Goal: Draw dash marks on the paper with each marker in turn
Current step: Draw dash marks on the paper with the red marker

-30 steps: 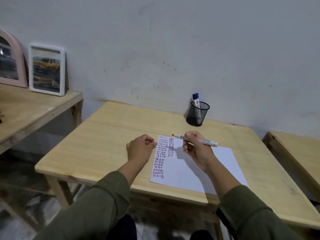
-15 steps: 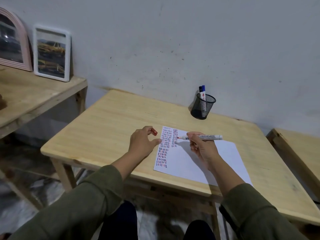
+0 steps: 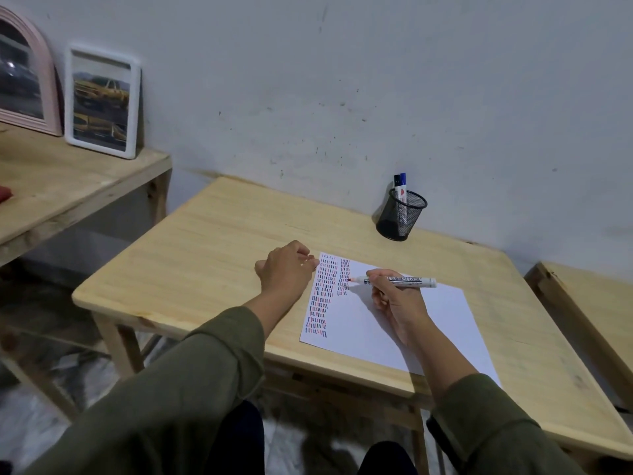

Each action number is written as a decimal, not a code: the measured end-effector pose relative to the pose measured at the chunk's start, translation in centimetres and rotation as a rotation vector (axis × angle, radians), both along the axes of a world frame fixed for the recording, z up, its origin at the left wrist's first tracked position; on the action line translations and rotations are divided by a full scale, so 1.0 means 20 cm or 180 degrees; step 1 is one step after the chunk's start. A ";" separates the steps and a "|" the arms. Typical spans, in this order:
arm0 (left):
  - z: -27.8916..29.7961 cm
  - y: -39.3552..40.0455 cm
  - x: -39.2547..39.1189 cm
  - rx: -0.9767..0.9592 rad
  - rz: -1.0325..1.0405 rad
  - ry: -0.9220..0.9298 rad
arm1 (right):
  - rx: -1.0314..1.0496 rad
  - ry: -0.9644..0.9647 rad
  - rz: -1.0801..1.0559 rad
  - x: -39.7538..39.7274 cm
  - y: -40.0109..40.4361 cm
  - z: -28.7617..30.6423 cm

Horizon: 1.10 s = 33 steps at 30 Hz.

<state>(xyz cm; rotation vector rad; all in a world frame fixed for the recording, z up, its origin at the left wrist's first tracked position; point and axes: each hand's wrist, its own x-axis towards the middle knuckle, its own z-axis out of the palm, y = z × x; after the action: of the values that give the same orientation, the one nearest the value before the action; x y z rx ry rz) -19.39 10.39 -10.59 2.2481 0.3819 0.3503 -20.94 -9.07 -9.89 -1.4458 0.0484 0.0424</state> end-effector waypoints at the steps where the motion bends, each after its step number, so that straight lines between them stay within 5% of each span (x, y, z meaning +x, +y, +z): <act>1: 0.00 0.00 0.01 0.0028 -0.0003 0.0009 | 0.0012 -0.0005 -0.0001 0.00 0.00 0.00; 17: 0.05 -0.11 0.21 0.0712 -0.0823 0.0486 | 0.0349 0.0141 -0.0023 0.00 0.00 0.02; 33: 0.02 -0.06 0.13 -0.0752 -0.0651 -0.0137 | 0.0429 0.0124 0.0030 -0.02 0.00 0.04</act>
<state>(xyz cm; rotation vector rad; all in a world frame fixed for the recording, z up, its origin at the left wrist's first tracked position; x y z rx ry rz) -16.81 9.23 -10.10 2.0227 0.1591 0.2327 -21.27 -9.12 -9.17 -1.3104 0.0696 0.0802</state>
